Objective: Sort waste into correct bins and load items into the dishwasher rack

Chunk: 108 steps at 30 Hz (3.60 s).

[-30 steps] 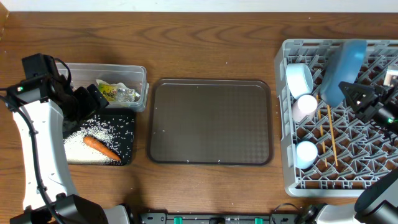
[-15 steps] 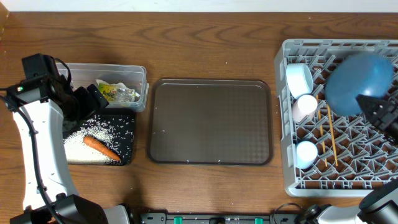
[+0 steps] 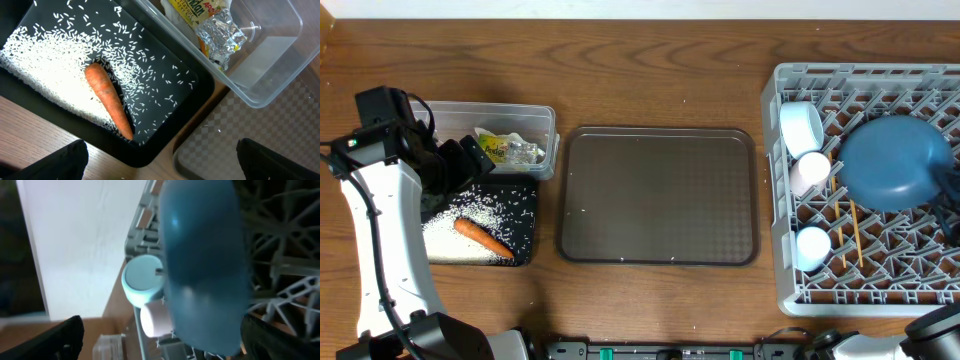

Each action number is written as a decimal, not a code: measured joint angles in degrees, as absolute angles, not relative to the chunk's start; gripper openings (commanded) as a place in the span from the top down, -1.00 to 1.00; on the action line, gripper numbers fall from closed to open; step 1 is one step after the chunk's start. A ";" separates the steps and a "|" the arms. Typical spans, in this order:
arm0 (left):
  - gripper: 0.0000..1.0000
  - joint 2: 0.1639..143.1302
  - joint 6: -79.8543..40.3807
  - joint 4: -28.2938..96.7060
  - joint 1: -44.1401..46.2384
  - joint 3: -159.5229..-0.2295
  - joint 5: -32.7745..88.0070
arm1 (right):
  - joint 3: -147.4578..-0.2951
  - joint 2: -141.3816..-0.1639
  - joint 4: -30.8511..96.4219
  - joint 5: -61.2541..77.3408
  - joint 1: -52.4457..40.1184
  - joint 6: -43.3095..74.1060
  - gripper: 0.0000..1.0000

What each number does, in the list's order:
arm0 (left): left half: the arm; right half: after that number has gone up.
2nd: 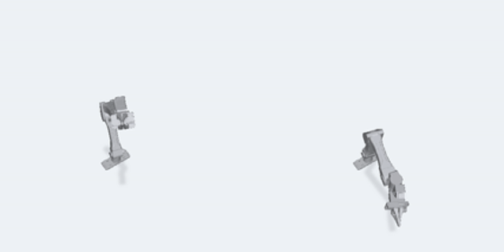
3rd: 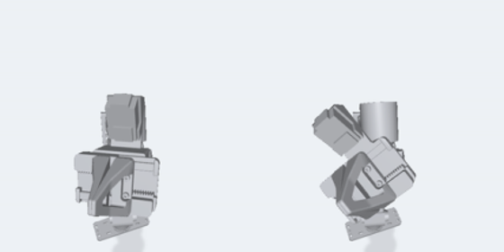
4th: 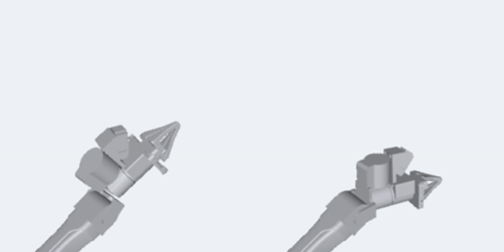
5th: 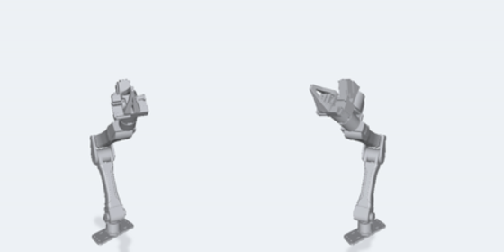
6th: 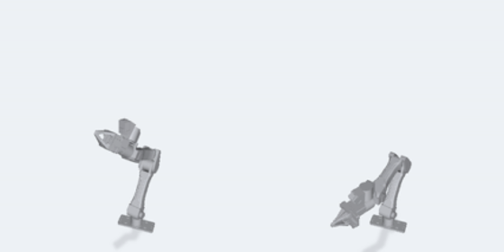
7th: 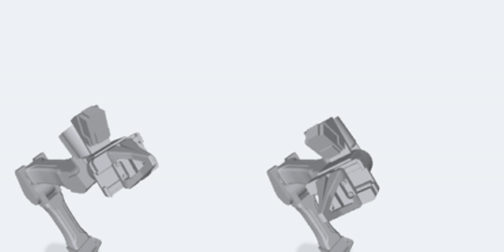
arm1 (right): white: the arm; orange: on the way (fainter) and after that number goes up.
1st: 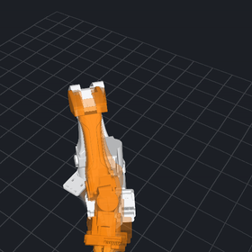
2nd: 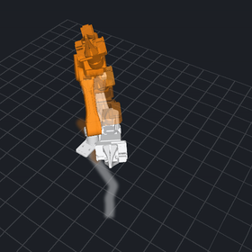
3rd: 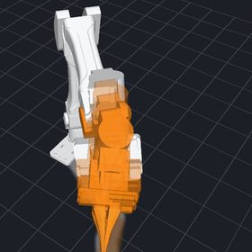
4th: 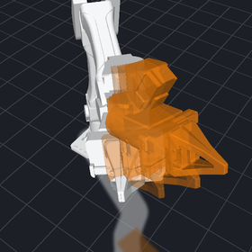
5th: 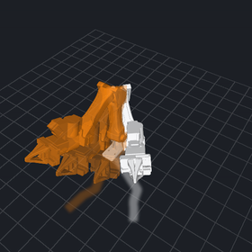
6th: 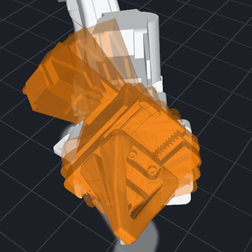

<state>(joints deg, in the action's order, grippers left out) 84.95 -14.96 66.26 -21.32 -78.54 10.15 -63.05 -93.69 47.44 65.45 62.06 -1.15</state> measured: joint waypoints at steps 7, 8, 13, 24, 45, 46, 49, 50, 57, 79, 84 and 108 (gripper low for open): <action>-0.96 84.95 -14.96 66.26 -21.32 -78.54 10.15 | -63.05 -93.69 44.40 59.99 67.90 8.21 -0.99; -0.96 84.95 -14.96 66.26 -21.32 -78.54 10.15 | -63.02 -93.69 43.66 59.57 68.58 9.47 -0.98; -0.96 84.95 -14.96 66.26 -21.32 -78.54 10.15 | -62.98 -93.69 37.65 62.30 69.84 15.38 -0.99; -0.96 84.95 -14.96 66.26 -21.32 -78.54 10.13 | -63.00 -83.61 38.30 62.35 52.82 15.46 -0.98; -0.96 84.95 -14.96 66.28 -21.32 -78.54 10.13 | -63.00 -66.26 50.30 2.15 13.82 14.83 -0.98; -0.96 84.95 -14.96 66.28 -21.32 -78.54 10.13 | -63.00 -66.26 50.33 1.54 13.85 14.83 -0.98; -0.96 84.95 -14.96 66.28 -21.32 -78.54 10.15 | -63.00 -66.26 50.33 0.36 13.85 14.83 -0.99; -0.96 84.95 -14.96 66.28 -21.32 -78.54 10.15 | -63.00 -66.26 50.33 0.14 13.85 14.83 -0.99; -0.96 84.95 -14.96 66.28 -21.32 -78.54 10.15 | -63.00 -66.26 50.33 -0.51 13.85 14.83 -0.98; -0.96 84.95 -14.96 66.26 -21.32 -78.54 10.13 | -62.13 -60.97 50.28 -0.91 13.85 14.83 -0.99; -0.96 84.95 -14.96 66.26 -21.32 -78.54 10.13 | -58.76 -50.43 50.19 -0.93 13.80 14.83 -0.99; -0.96 84.95 -14.96 66.26 -21.32 -78.54 10.13 | -18.11 -1.48 23.62 -2.59 3.81 14.61 -0.98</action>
